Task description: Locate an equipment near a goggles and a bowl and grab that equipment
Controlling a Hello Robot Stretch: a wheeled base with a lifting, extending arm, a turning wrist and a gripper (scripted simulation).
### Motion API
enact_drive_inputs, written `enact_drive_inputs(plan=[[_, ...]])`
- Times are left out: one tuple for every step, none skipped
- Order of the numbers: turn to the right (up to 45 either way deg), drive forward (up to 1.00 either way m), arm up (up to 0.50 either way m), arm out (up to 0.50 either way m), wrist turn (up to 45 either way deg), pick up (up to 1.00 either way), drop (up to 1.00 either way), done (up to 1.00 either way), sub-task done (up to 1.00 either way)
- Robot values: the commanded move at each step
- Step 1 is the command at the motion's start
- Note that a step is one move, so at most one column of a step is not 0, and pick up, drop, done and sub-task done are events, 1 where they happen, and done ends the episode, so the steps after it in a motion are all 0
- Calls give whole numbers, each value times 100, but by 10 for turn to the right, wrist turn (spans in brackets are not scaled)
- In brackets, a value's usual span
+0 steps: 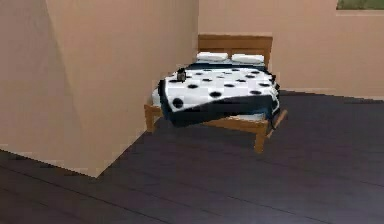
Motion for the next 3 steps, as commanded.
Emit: enact_drive_inputs(plan=[[0,90,0,0,0,0,0,0,0],[450,0,0,0,0,0,0,0,0],[360,0,0,0,0,0,0,0,0]])
